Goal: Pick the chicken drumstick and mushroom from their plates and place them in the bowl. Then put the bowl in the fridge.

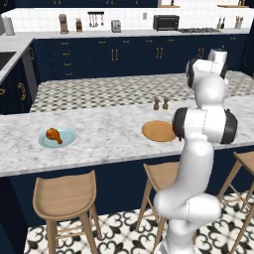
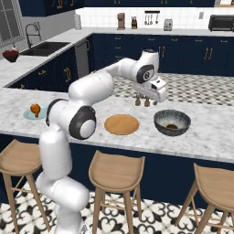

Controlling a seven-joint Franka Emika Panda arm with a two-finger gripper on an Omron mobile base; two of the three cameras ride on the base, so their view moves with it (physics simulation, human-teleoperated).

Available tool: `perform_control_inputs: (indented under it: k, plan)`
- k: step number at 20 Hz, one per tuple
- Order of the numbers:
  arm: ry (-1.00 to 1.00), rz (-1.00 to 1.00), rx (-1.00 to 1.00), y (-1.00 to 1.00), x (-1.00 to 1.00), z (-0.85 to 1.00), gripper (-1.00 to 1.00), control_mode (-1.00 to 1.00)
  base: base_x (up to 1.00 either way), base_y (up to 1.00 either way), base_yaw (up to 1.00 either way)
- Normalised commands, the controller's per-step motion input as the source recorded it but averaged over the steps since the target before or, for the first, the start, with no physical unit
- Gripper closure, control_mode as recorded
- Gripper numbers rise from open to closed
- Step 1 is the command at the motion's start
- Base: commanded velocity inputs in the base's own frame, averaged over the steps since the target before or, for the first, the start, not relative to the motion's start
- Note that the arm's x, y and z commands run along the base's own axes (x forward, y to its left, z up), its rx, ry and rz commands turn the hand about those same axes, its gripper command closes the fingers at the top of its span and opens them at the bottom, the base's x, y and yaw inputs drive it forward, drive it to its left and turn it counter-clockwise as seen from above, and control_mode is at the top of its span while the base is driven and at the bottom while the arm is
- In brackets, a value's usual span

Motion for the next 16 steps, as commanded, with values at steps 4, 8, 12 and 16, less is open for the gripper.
perform_control_inputs:
  k: [4, 8, 12, 16]
  plan:
    - [0.00, 0.25, -0.09, 1.00, -1.00, 0.44, -1.00, -1.00, 0.00, 0.00, 0.00]
    - [0.09, 0.46, -0.09, 1.00, -1.00, 0.84, -1.00, -1.00, 0.00, 0.00, 0.00]
    - [0.13, 0.46, -0.10, 1.00, -1.00, 0.63, -1.00, -1.00, 0.00, 0.00, 0.00]
    - [0.00, 0.34, 0.02, 0.70, -1.00, 0.02, -1.00, -1.00, 0.00, 0.00, 0.00]
